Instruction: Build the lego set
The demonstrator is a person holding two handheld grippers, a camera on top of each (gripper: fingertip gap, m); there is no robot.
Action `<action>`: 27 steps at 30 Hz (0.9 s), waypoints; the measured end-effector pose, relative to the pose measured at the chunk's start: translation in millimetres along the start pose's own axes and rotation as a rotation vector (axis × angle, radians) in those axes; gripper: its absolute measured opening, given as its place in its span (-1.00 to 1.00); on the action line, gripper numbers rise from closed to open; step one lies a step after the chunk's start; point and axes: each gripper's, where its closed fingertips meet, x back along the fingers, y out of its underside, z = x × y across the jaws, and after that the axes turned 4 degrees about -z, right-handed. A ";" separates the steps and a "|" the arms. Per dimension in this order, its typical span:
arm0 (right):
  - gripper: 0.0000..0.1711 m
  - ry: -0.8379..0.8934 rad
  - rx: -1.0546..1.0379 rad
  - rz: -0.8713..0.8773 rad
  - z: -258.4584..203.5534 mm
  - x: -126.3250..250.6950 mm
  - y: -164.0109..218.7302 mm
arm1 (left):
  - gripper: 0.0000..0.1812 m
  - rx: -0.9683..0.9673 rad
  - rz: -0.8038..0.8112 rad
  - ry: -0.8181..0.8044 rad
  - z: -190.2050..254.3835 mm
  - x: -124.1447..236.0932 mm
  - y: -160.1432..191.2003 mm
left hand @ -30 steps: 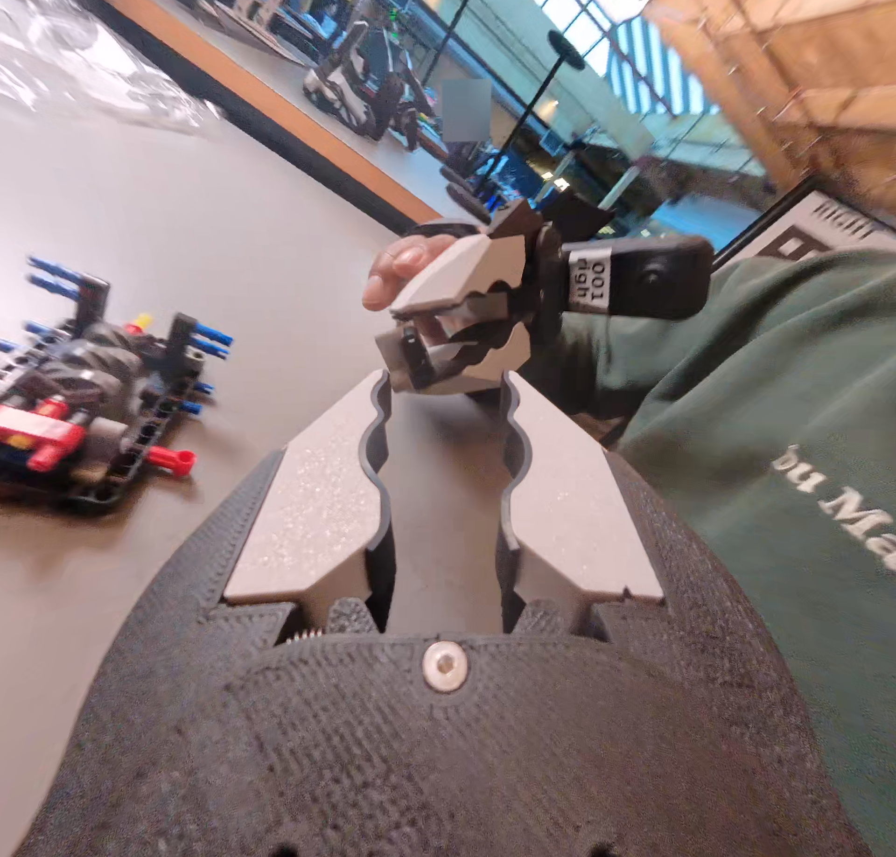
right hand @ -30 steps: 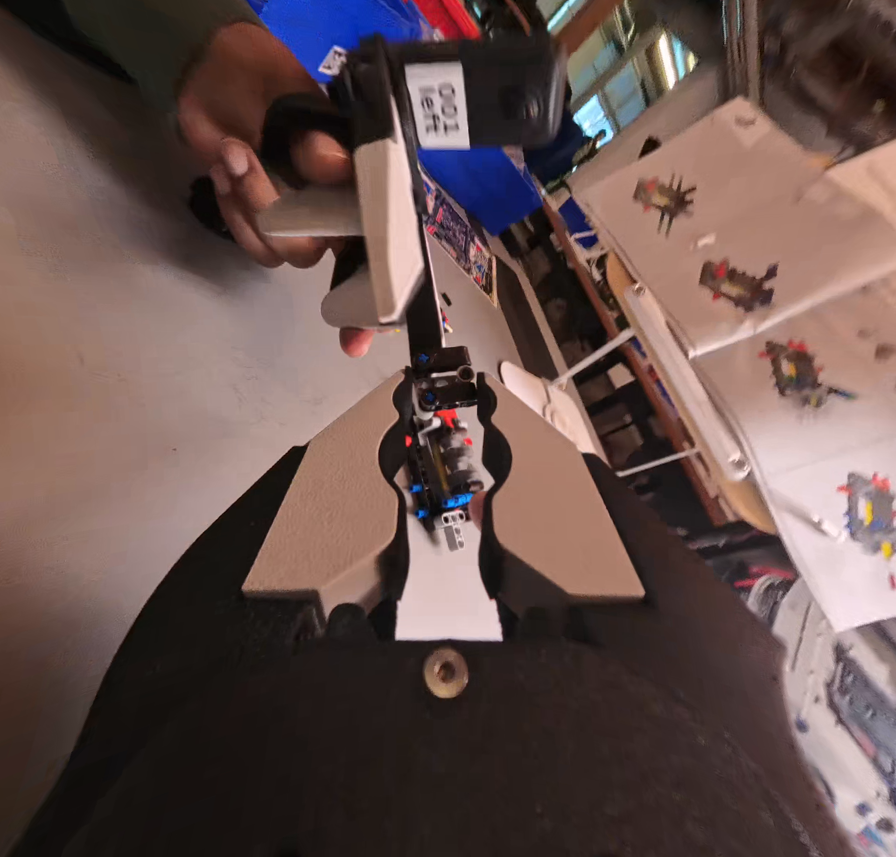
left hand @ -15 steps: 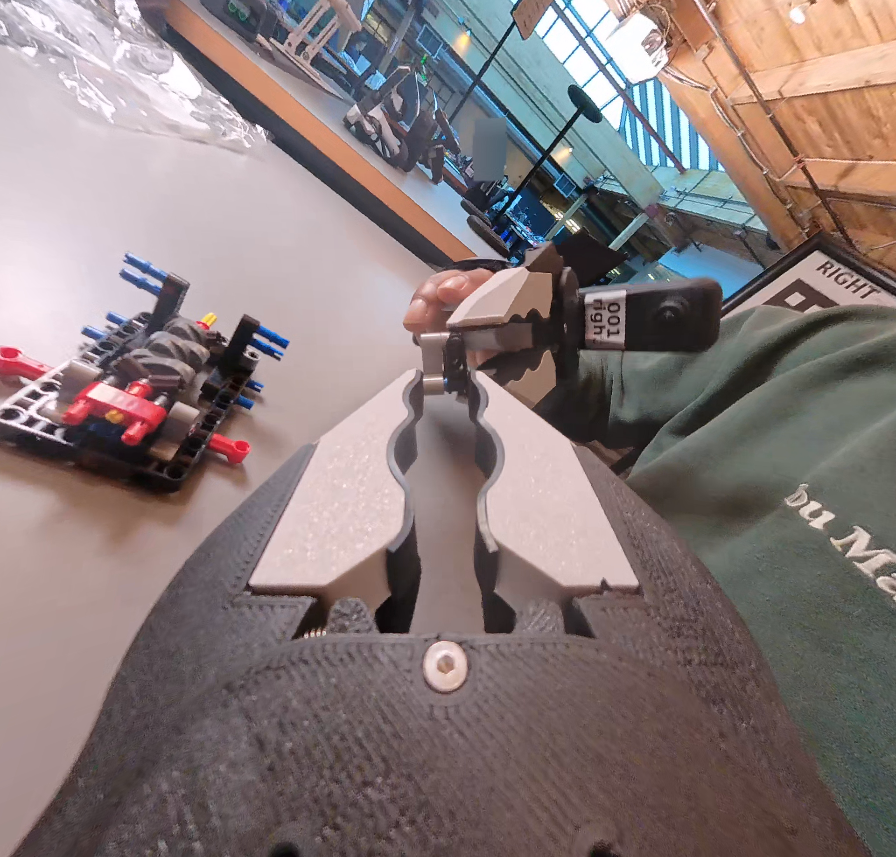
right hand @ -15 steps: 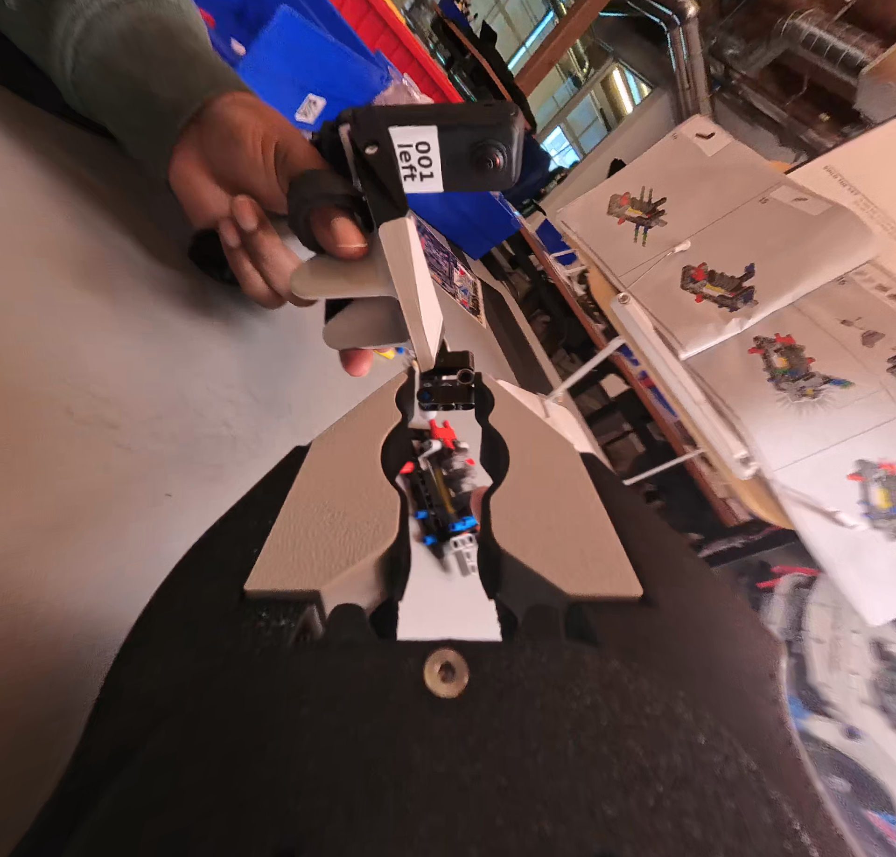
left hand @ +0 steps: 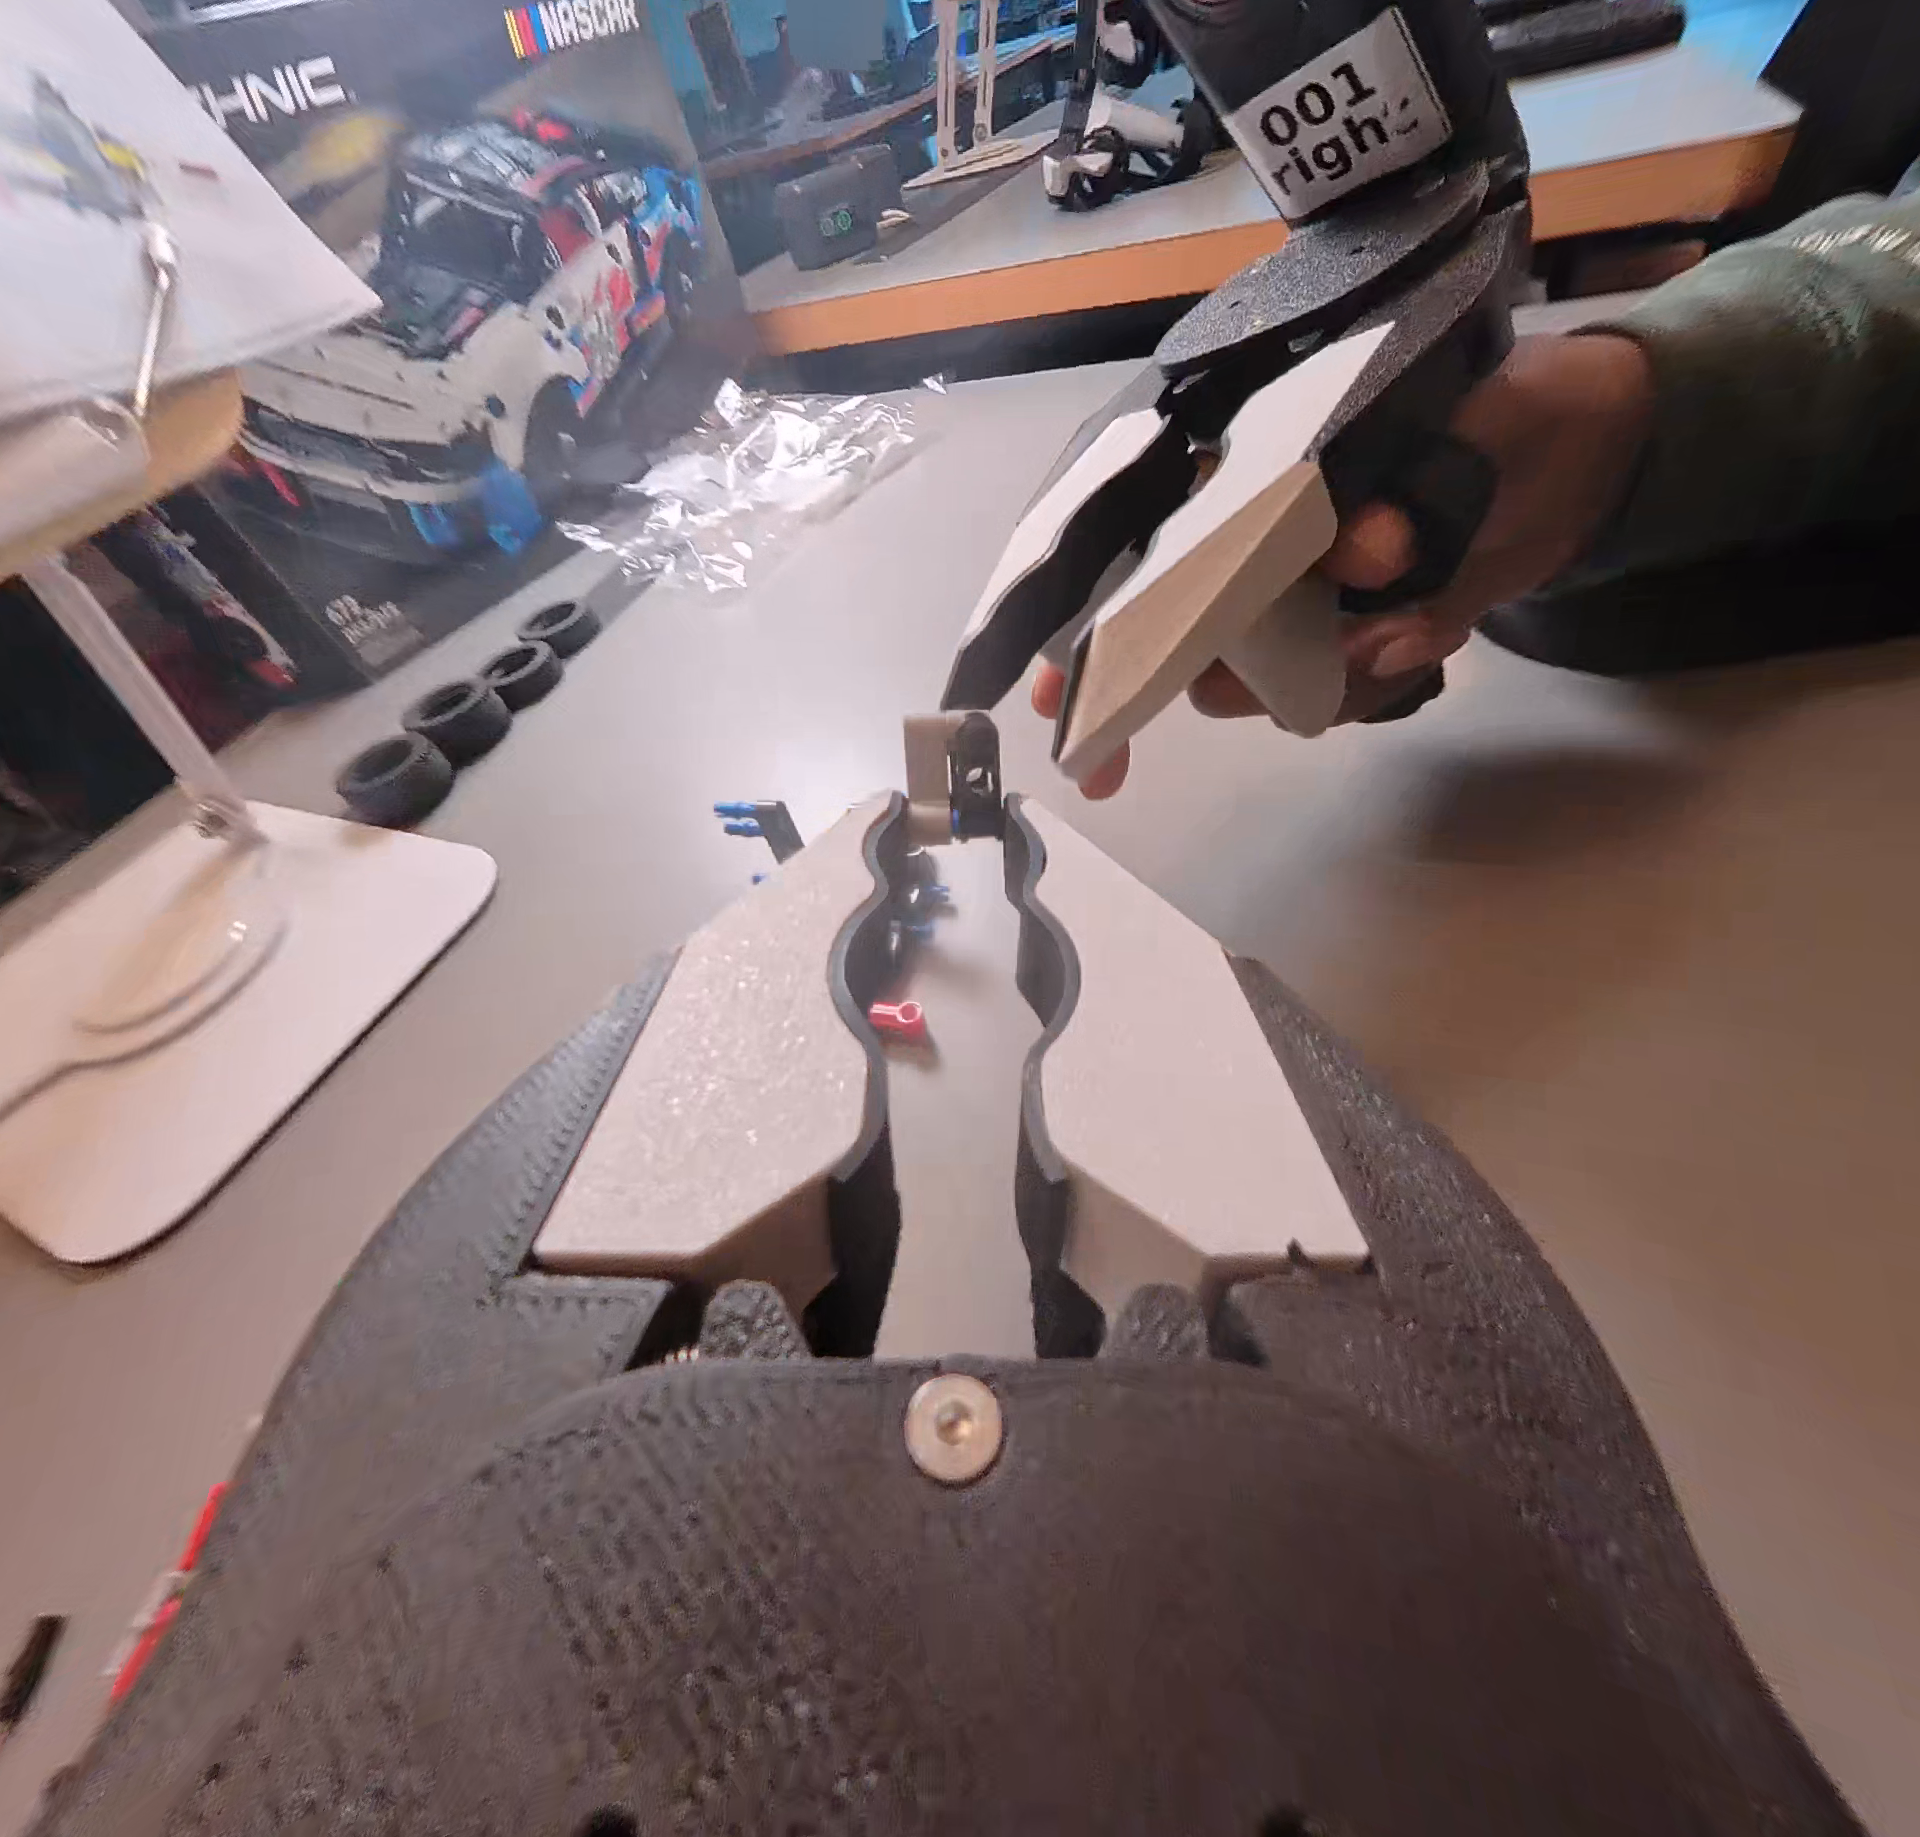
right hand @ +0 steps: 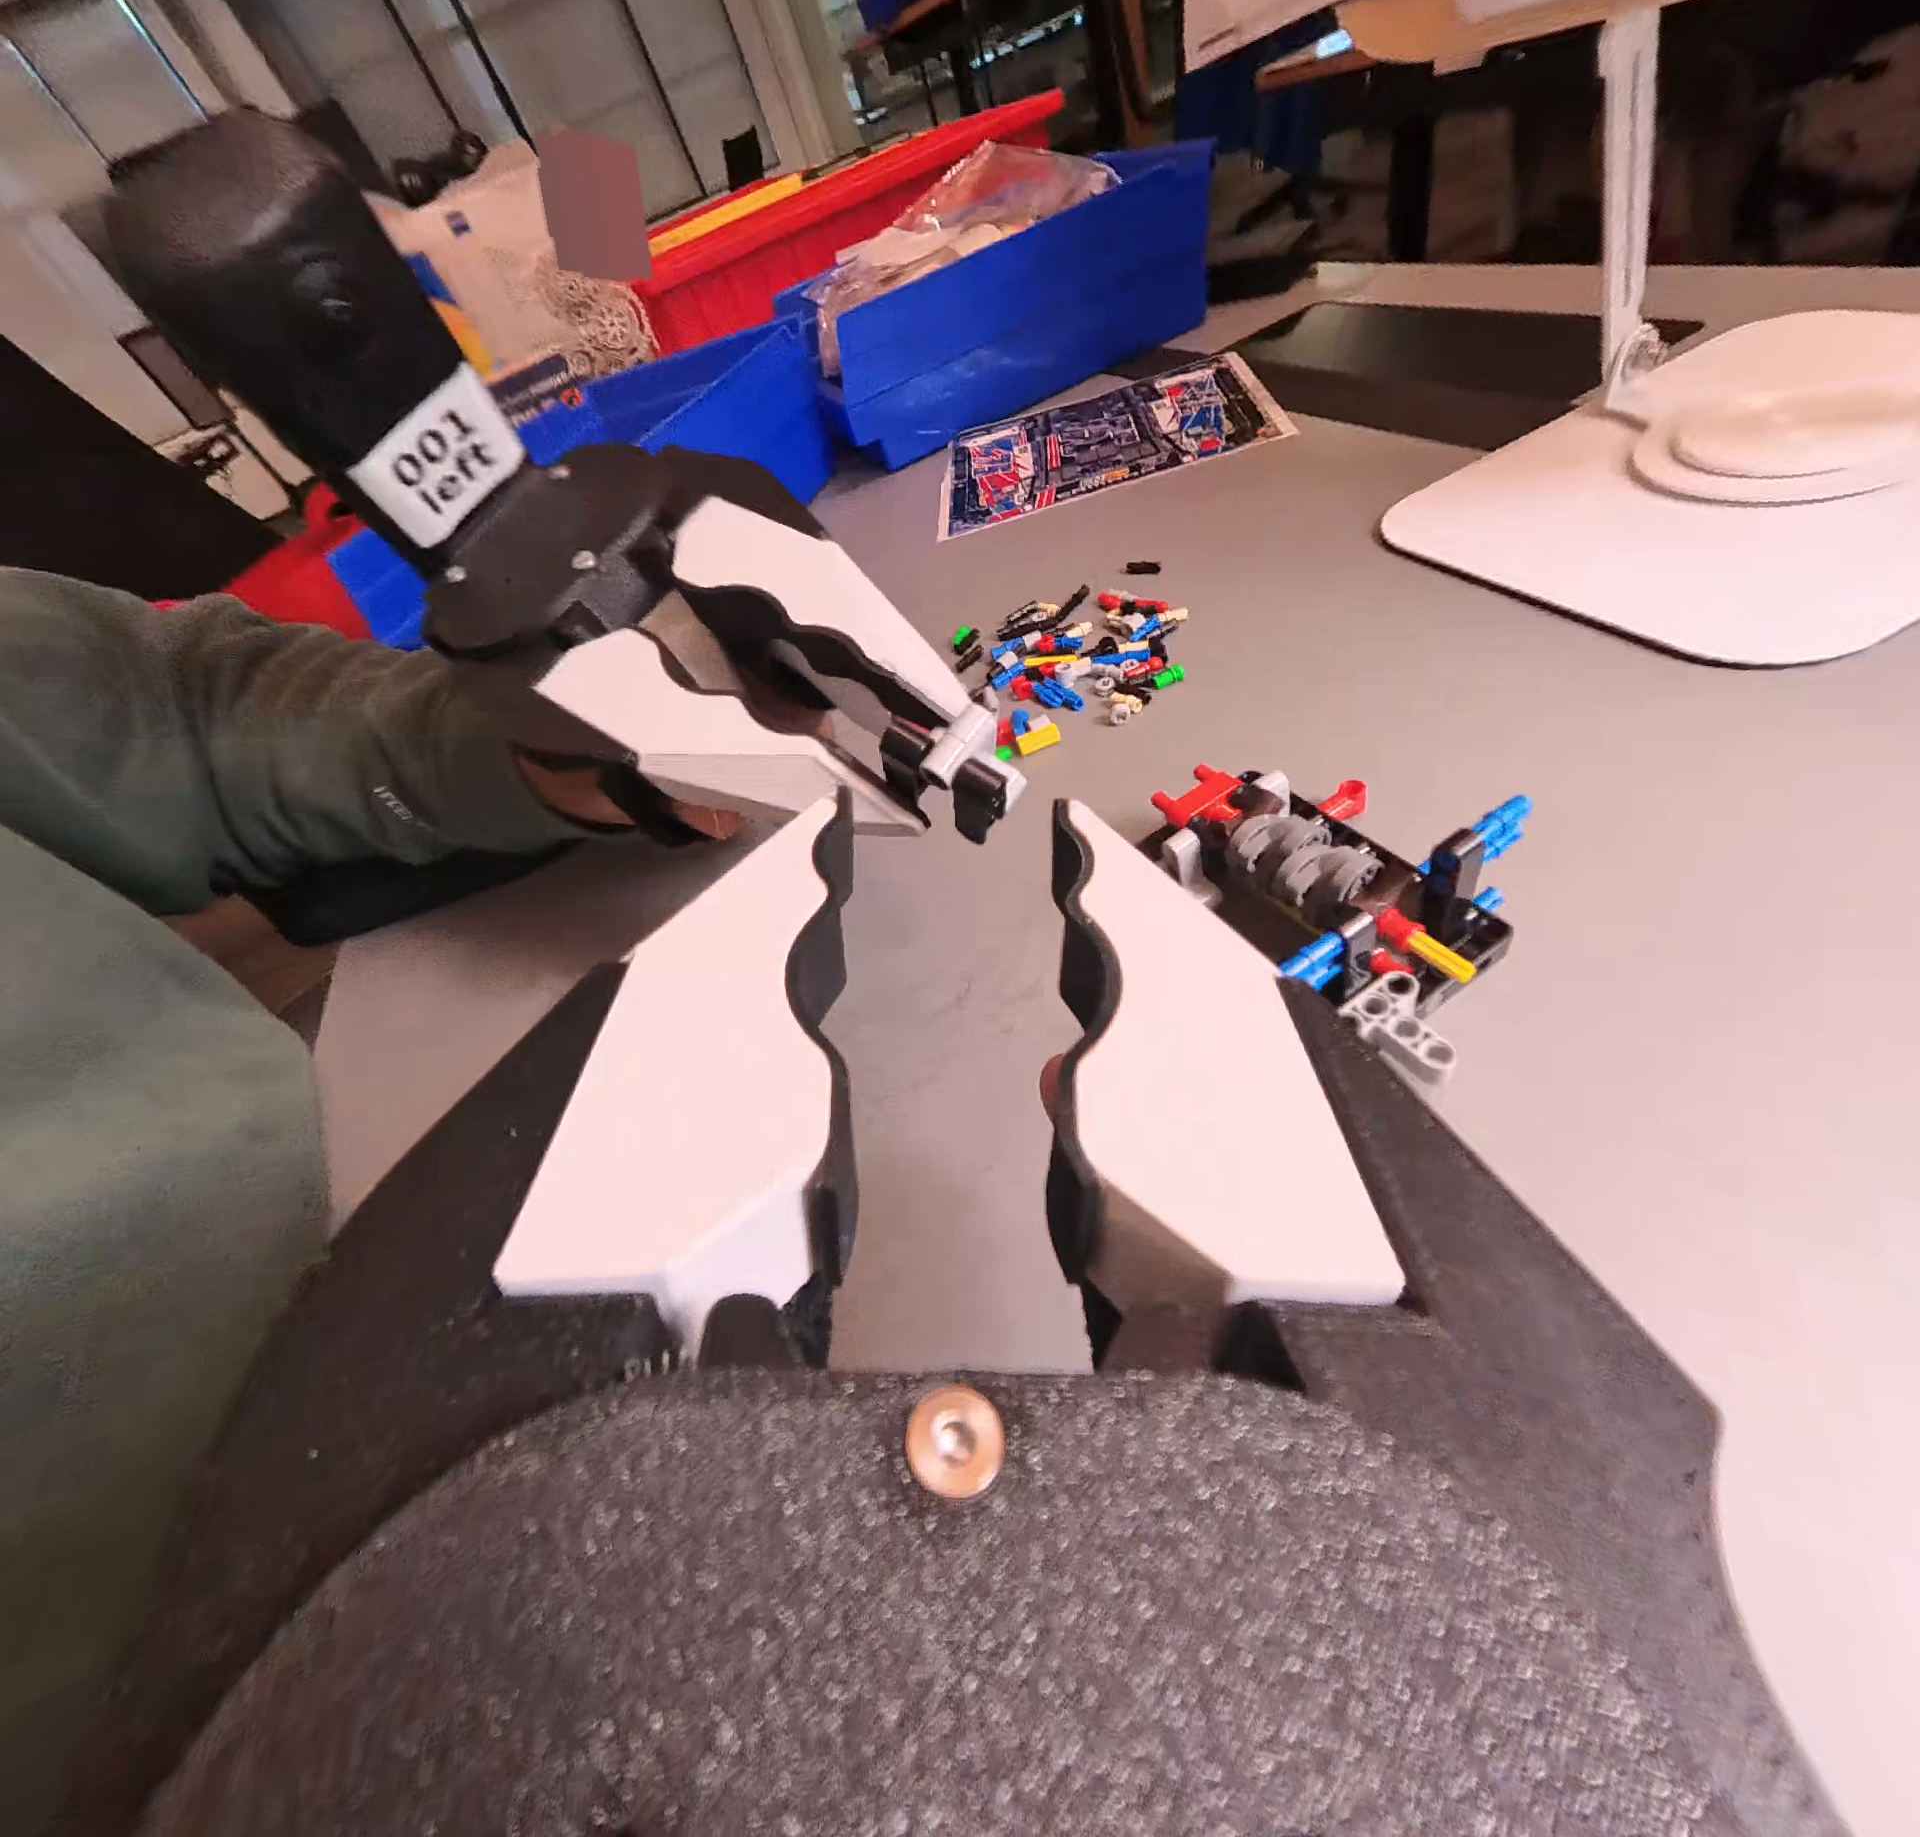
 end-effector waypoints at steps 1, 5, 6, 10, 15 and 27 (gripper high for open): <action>-0.56 0.007 0.011 -0.006 -0.7 -2.2 1.7 | -0.83 -0.034 -0.005 -0.020 0.9 -0.6 -0.9; -0.59 0.002 -0.026 0.011 -5.5 -6.4 0.4 | -0.83 -0.117 -0.028 -0.088 -0.3 -2.2 -0.3; -0.60 0.006 -0.031 0.017 -5.2 -6.4 -0.4 | -0.83 -0.129 -0.027 -0.097 -0.7 -1.7 -0.9; -0.67 -0.023 -0.107 0.042 -3.7 -3.9 -5.1 | -0.83 -0.192 -0.029 -0.115 2.2 -1.2 -2.4; -0.72 -0.025 -0.068 0.039 -5.1 -2.7 -5.5 | -0.83 -0.164 -0.014 -0.067 7.4 -1.8 -3.3; -0.72 -0.075 -0.521 0.204 5.5 -1.4 -21.8 | -0.69 -0.349 -0.007 -0.244 -5.0 -0.9 -11.0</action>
